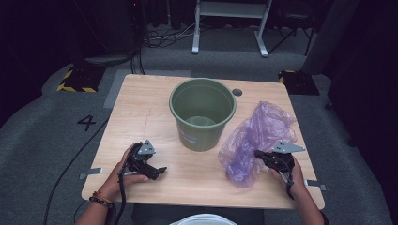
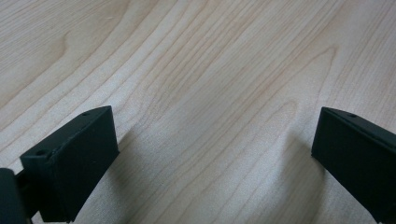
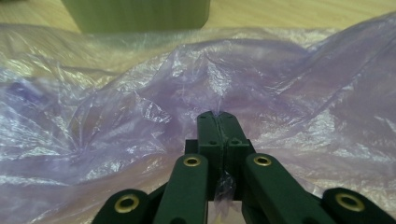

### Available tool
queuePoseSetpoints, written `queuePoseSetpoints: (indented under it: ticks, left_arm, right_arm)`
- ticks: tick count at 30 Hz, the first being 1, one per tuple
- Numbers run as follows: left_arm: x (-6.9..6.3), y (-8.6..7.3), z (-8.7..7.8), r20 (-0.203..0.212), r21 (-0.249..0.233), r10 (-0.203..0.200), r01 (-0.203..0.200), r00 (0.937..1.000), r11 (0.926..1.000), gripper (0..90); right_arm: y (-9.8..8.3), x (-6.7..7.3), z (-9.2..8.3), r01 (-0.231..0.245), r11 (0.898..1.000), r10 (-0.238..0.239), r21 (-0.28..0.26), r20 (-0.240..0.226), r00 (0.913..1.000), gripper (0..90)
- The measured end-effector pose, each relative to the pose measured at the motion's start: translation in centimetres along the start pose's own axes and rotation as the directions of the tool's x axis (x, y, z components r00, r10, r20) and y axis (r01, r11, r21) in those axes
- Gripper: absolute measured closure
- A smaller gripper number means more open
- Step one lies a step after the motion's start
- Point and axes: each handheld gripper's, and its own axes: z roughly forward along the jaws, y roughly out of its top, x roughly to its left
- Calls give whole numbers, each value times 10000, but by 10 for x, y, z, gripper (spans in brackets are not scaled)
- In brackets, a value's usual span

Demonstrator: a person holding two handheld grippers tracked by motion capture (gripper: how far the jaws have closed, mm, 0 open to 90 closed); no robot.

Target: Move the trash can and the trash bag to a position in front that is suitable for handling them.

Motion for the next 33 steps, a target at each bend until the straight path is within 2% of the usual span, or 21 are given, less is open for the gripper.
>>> queuePoseSetpoints:
  ticks: [10, 16, 22, 24, 33]
  left_arm:
    - [0, 0, 0, -3, -2, 6, -6, 10000, 10000, 2]
    - [0, 0, 0, -24, -27, -21, 21, 10000, 10000, 3]
    - [0, 0, 0, -38, -36, -26, 26, 10000, 10000, 4]
    - [0, 0, 0, -41, -37, -29, 29, 10000, 10000, 4]
    - [0, 0, 0, -31, -27, -24, 24, 10000, 10000, 3]
  right_arm:
    - [11, -8, -9, -138, 9963, 158, -850, 222, 9996, 899]
    - [14, -8, -10, 102, 9952, -74, -977, 297, 9995, 900]
    - [22, -11, -10, 12, 9921, 22, -1256, 265, 9996, 900]
    - [29, -14, -10, 20, 9894, 22, -1451, 286, 9996, 900]
    - [41, -15, -7, 205, 9868, -130, -1607, 476, 9988, 900]
